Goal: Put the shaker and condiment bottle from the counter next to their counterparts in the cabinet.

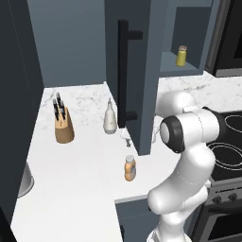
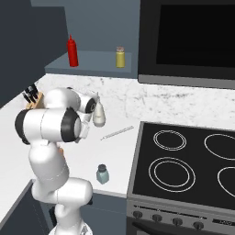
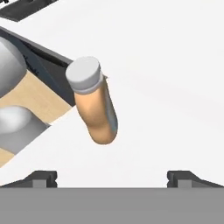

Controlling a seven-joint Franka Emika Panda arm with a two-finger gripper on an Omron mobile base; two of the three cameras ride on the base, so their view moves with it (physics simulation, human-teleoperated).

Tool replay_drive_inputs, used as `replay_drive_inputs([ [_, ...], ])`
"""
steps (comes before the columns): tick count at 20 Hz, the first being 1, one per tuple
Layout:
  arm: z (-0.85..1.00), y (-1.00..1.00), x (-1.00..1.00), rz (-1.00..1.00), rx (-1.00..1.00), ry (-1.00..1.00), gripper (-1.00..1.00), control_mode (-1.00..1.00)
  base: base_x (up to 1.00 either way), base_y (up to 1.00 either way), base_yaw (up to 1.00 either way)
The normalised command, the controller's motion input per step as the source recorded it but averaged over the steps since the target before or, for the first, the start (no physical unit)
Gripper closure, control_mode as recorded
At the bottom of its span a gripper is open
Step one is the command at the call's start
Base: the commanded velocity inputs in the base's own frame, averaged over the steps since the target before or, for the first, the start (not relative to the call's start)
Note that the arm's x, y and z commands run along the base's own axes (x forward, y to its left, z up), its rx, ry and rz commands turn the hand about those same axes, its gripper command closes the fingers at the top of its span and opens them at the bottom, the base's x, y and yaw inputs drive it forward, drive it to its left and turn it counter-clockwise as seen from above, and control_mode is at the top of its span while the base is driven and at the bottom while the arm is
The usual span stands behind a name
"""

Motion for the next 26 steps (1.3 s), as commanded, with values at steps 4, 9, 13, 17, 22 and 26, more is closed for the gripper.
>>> replay_drive_inputs([
  [4, 0.0, 0.01, -0.01, 0.0, 0.04, 0.17, -1.0, -1.0, 0.0, 0.0, 0.0],
  [9, 0.0, 0.12, -0.12, -0.02, 0.01, 0.08, -1.0, -1.0, 0.0, 0.0, 0.0],
  [13, 0.0, 0.11, -0.45, 0.0, 0.01, 0.0, -1.0, -1.0, 0.0, 0.0, 0.0],
  [17, -0.01, 0.01, -0.5, 0.0, 0.03, 0.0, -1.0, -1.0, 0.0, 0.0, 0.0],
  [22, -0.01, 0.0, -0.39, 0.0, 0.04, 0.0, -1.0, -1.0, 0.0, 0.0, 0.0],
  [26, 0.0, 0.02, -0.19, 0.0, 0.02, 0.0, -1.0, -1.0, 0.0, 0.0, 0.0],
])
